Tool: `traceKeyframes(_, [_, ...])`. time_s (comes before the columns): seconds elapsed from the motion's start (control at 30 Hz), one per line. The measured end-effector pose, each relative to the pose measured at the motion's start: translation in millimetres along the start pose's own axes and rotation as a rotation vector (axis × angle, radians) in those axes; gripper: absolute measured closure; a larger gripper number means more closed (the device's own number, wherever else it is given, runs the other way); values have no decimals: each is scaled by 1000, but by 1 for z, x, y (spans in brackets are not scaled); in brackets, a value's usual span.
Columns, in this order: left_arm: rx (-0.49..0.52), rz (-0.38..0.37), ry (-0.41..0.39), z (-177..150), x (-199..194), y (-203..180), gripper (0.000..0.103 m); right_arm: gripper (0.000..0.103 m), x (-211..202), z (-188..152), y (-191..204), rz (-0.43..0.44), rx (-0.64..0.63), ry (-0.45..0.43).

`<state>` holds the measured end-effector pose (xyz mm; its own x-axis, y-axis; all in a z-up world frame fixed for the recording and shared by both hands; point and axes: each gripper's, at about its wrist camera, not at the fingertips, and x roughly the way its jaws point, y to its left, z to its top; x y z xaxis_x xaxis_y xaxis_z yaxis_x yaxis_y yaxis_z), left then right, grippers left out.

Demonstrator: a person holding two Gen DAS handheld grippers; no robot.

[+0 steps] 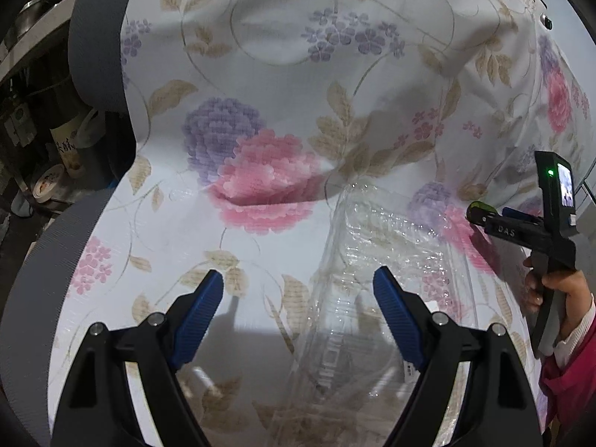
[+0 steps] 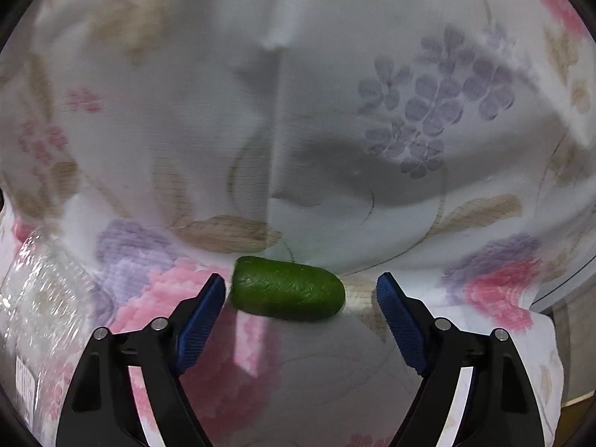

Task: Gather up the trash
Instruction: 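Grasp the green cucumber with the right gripper, then grasp the clear plastic tray with the left gripper while the right holds the cucumber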

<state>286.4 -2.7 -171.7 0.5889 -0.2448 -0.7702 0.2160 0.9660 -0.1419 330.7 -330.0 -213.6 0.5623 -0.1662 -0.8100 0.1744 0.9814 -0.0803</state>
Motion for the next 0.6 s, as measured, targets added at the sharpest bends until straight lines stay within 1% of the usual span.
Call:
traceKeyframes(0.03, [0,-2,2,0,1,0,22,24,1,1,-1,11,10,3])
traceKeyframes(0.1, [1,-2,4,-1,2,0,22,31,0,1,-3,41,20,1])
traceKeyframes(0.13, [2,-2,5,-2,1,0,22,41,-2,-1,-1,44,17,5])
traceKeyframes(0.17, [2,-4,4,-2,0,0,22,42,-5,-2,1,30,4,-2])
traceKeyframes(0.23, [2,-10,3,-3,-2,0,22,43,-13,-6,4,29,-13,-11])
traceKeyframes(0.3, [6,-13,4,-4,-3,-1,22,43,-28,-13,3,64,6,-21])
traceKeyframes(0.37, [14,-12,6,-3,-4,-2,24,43,-49,-21,3,75,17,-46])
traceKeyframes(0.4, [17,-12,6,-3,-4,-2,27,43,-60,-26,3,82,19,-63])
traceKeyframes(0.47, [21,-13,14,-3,-1,-3,40,43,-87,-40,5,117,17,-87])
traceKeyframes(0.5, [21,-14,22,-3,0,-3,43,43,-96,-47,6,131,15,-96])
traceKeyframes(0.53, [23,-19,30,-3,3,-4,48,43,-109,-57,8,149,4,-109])
traceKeyframes(0.57, [27,-21,36,-4,4,-4,53,43,-118,-64,10,155,-6,-119])
traceKeyframes(0.6, [36,-20,44,-5,7,-6,56,43,-132,-74,12,155,-19,-133])
